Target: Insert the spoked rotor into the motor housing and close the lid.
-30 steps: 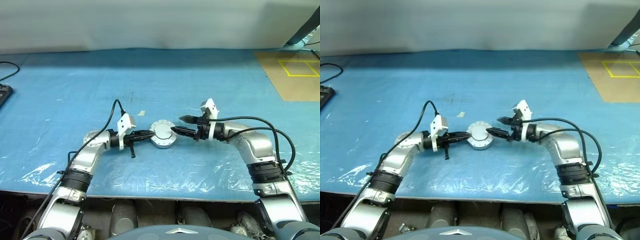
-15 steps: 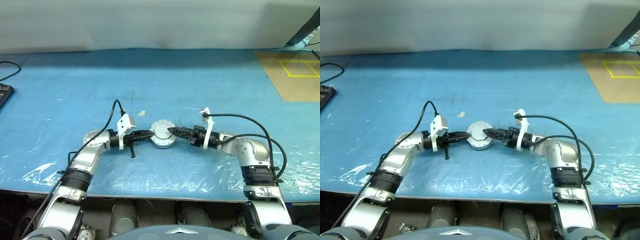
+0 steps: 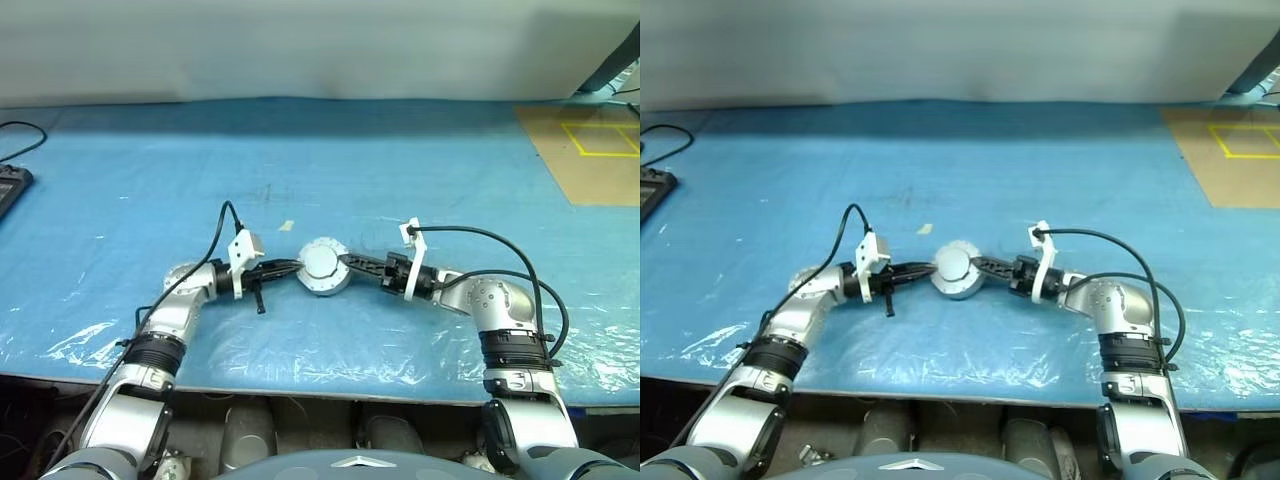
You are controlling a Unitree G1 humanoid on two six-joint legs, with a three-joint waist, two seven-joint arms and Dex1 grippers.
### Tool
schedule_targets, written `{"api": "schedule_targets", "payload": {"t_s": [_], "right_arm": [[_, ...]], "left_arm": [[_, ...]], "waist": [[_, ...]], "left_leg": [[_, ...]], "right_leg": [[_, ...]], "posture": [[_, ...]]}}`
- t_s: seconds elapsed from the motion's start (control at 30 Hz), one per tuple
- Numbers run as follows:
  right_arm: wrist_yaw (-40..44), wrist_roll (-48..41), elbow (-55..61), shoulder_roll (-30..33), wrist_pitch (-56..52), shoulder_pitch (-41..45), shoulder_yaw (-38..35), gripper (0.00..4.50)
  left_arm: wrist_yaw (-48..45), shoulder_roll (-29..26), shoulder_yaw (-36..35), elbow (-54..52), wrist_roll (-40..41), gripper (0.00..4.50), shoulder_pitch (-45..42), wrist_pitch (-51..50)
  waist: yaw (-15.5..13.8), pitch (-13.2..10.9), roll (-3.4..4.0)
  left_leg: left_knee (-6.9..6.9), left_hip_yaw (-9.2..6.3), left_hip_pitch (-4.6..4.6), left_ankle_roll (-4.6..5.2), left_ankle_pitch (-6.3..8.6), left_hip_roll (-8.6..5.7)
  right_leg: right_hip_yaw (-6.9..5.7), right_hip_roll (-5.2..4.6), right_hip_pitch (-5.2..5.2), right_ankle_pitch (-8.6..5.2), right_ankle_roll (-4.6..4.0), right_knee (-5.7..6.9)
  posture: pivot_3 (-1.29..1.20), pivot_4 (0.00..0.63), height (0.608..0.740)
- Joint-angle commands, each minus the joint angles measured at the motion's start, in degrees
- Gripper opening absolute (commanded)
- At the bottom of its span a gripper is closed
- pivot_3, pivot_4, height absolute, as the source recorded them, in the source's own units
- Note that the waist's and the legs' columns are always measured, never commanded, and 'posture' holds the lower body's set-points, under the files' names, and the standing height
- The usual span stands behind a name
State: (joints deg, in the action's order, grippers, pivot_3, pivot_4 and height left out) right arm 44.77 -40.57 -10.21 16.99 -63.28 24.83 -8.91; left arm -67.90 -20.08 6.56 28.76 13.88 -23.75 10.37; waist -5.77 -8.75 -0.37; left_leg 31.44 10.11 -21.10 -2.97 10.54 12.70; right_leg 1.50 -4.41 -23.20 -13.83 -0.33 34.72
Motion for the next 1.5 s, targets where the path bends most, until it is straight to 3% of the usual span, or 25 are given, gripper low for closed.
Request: {"api": "schedule_targets", "payload": {"t_s": [0.03, 0.23, 0.33, 0.7, 0.8, 0.93, 1.17, 1.33, 1.5], "right_arm": [[0.6, 0.0, 0.6, 0.3, 0.9, 0.4, 1.4, 1.17], [0.6, 1.0, -0.1, 0.9, 2.1, 0.5, 3.1, 1.17], [-0.7, 0.1, -1.3, 0.4, 1.9, 1.5, 1.2, 1.17], [-9.8, -8.7, -10.3, -3.6, 1.8, 9.2, -15.1, 1.17], [-13.2, -11.1, -10.4, -5.5, 4.2, 11.2, -20.1, 1.17], [-16.8, -15.4, -6.3, -8.6, 5.4, 12.1, -23.7, 1.17], [-20.3, -22.1, 1.7, -13.0, 3.3, 11.7, -22.6, 1.17], [-19.3, -21.9, 5.1, -13.0, 3.2, 10.6, -18.3, 1.17], [-19.3, -22.7, 4.8, -13.1, 4.2, 10.7, -17.3, 1.17]], "left_arm": [[0.8, 0.2, 1.8, 1.2, -2.4, 0.00, 2.2, 0.0], [1.8, 0.3, 1.6, 0.5, -2.1, 0.00, 2.7, -0.6], [2.3, 0.2, 0.0, -1.1, 0.7, 0.00, 2.5, -6.2], [5.8, 1.8, -9.4, -6.2, 12.9, 0.00, -1.5, -21.4], [8.5, 3.8, -11.9, -7.8, 15.9, 0.61, -2.2, -24.3], [13.0, 5.9, -16.4, -7.6, 19.8, 2.01, -4.7, -27.1], [17.8, 7.1, -22.7, -12.1, 32.0, 4.32, -8.9, -40.9], [22.2, 7.4, -23.8, -14.4, 41.9, 4.48, -10.2, -58.2], [24.9, 7.8, -23.2, -15.9, 43.4, 4.48, -9.6, -63.2]], "waist": [[0.0, 0.0, 0.00], [0.1, 0.0, 0.02], [0.1, 0.0, 0.02], [0.2, -0.1, 0.07], [0.2, -0.1, 0.07], [0.3, -0.2, 0.06], [0.1, -0.2, 0.06], [0.0, -0.2, 0.06], [0.2, -0.2, 0.03]], "left_leg": [[0.01, 0.00, 0.00, 0.00, 0.00, 0.01], [0.01, 0.00, 0.06, 0.00, 0.00, 0.02], [0.01, 0.00, 0.06, 0.00, 0.00, 0.02], [0.13, 0.01, -0.39, -0.02, -0.02, 0.04], [0.14, 0.00, -0.99, -0.01, -0.05, 0.05], [0.16, -0.03, -1.29, 0.16, -0.15, 0.11], [0.21, -0.06, -1.31, -0.05, -0.02, 0.12], [0.48, -0.08, -1.33, -0.06, -0.02, 0.08], [0.56, -0.16, -1.37, -0.06, -0.02, 0.09]], "right_leg": [[0.00, 0.00, 0.00, 0.00, 0.00, 0.00], [0.02, 0.01, 0.02, -0.01, -0.01, -0.01], [0.02, 0.01, 0.02, -0.01, -0.01, -0.01], [0.01, 0.06, -0.36, 0.01, -0.01, 0.04], [-0.01, 0.14, -0.97, 0.17, 0.22, 0.13], [-0.10, 0.23, -1.19, 0.18, 0.24, 0.16], [-0.17, 0.18, -1.20, 0.18, 0.24, 0.18], [-0.17, 0.16, -1.18, 0.19, 0.26, 0.36], [-0.18, 0.15, -1.18, 0.19, 0.26, 0.42]], "posture": [[0.00, 0.150, 0.740], [0.00, 0.150, 0.740], [0.00, 0.150, 0.740], [0.00, 0.150, 0.740], [0.00, 0.150, 0.740], [0.00, 0.150, 0.740], [0.00, 0.150, 0.740], [0.00, 0.150, 0.740], [0.00, 0.150, 0.740]]}}
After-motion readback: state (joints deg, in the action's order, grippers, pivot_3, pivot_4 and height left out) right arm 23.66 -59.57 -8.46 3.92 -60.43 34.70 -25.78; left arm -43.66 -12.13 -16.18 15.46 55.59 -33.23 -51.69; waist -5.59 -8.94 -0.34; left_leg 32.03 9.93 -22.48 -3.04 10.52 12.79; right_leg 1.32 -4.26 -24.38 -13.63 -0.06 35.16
